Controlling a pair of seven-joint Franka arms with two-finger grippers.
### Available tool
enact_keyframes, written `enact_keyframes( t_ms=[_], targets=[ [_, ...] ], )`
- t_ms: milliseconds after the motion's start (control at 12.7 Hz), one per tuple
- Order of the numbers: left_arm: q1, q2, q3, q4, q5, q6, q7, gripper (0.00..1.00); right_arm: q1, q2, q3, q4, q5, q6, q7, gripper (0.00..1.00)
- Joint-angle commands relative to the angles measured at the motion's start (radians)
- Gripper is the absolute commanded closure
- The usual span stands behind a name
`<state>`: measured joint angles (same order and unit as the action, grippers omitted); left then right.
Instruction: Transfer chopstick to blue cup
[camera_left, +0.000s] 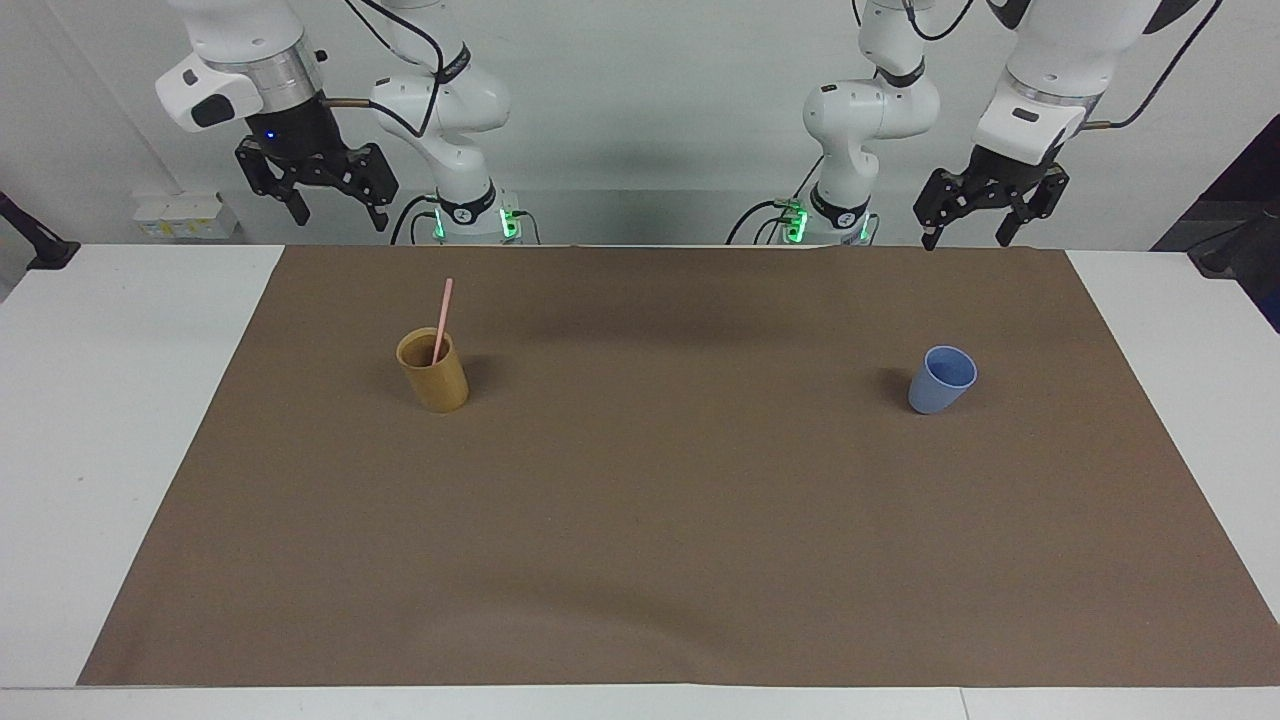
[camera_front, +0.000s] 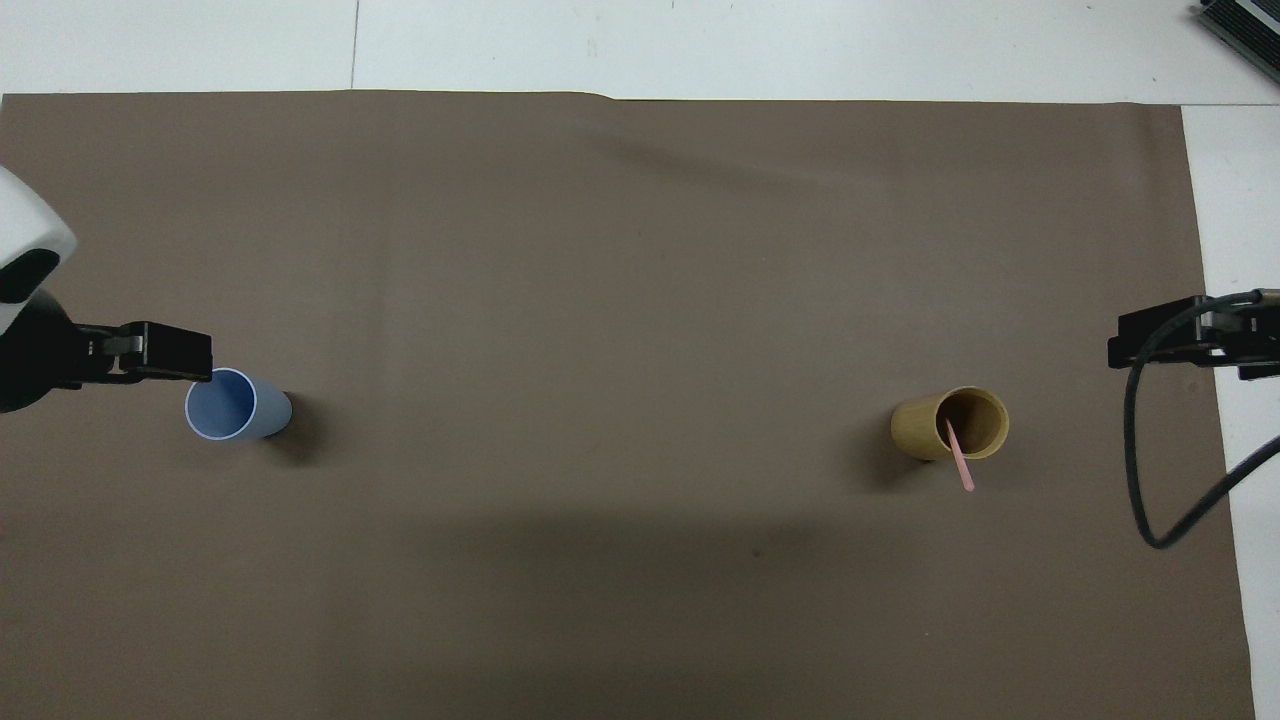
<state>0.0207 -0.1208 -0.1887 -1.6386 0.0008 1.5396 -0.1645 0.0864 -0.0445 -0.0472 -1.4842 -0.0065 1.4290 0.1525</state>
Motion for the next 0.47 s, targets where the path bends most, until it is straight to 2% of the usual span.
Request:
enact_keyframes(
  t_ms=[0,79,393],
  targets=[
    [-0.037,0.080,0.021,0.142,-0.010,-0.106,-0.015,0.00,-0.008,-0.014,-0.002,-0.008,0.022,-0.005,-0.024,0.00],
    [-0.045,0.102,0.025,0.182,-0.010,-0.137,-0.015,0.00,-0.008,-0.012,-0.002,-0.007,0.022,-0.004,-0.019,0.00],
    [-0.050,0.105,0.029,0.186,-0.010,-0.142,-0.018,0.00,-0.010,-0.012,-0.005,-0.007,0.022,-0.005,-0.019,0.00]
  ],
)
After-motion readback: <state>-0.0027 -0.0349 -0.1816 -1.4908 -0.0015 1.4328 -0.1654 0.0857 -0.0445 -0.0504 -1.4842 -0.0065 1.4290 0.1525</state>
